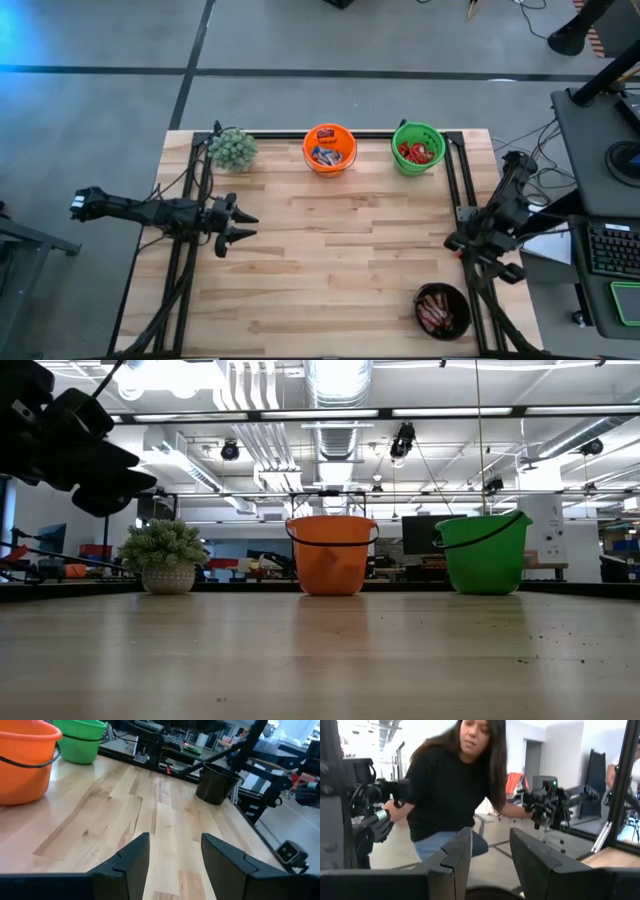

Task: Organize candy in baskets
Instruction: Return to Home Position

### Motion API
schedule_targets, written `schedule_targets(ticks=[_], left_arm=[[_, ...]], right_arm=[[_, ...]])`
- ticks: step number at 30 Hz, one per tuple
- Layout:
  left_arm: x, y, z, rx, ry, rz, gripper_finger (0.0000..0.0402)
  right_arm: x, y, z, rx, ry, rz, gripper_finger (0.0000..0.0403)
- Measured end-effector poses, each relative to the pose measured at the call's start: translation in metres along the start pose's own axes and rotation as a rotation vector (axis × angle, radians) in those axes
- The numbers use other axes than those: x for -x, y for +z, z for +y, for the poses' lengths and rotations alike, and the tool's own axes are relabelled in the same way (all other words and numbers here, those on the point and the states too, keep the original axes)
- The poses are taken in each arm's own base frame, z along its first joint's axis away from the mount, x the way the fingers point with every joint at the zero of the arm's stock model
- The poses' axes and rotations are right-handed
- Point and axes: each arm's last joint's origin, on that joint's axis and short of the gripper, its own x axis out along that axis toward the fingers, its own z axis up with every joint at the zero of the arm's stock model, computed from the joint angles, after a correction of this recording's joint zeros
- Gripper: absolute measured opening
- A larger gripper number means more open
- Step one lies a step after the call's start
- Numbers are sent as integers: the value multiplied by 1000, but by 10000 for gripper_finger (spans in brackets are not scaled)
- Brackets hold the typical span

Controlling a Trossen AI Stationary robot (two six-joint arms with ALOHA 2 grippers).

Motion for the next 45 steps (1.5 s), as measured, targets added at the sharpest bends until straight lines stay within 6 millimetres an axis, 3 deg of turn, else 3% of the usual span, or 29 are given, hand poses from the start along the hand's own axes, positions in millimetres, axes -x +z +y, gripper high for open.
schedule_targets(ticks=[9,16,23,34,45], left_arm=[[0,0,0,-54,1,3,162],[0,-1,0,-112,5,6,162],[-2,-2,1,-148,11,25,162],[-7,-9,2,-185,32,108,162],[-13,-16,5,-123,91,192,162]], right_arm=[[-3,-35,0,-48,-2,58,128],[-3,-37,-4,-108,-124,79,128],[-1,-41,-11,-309,-375,68,128],[-1,-40,-10,-9,-358,117,128],[-1,-40,-10,-87,-362,96,128]])
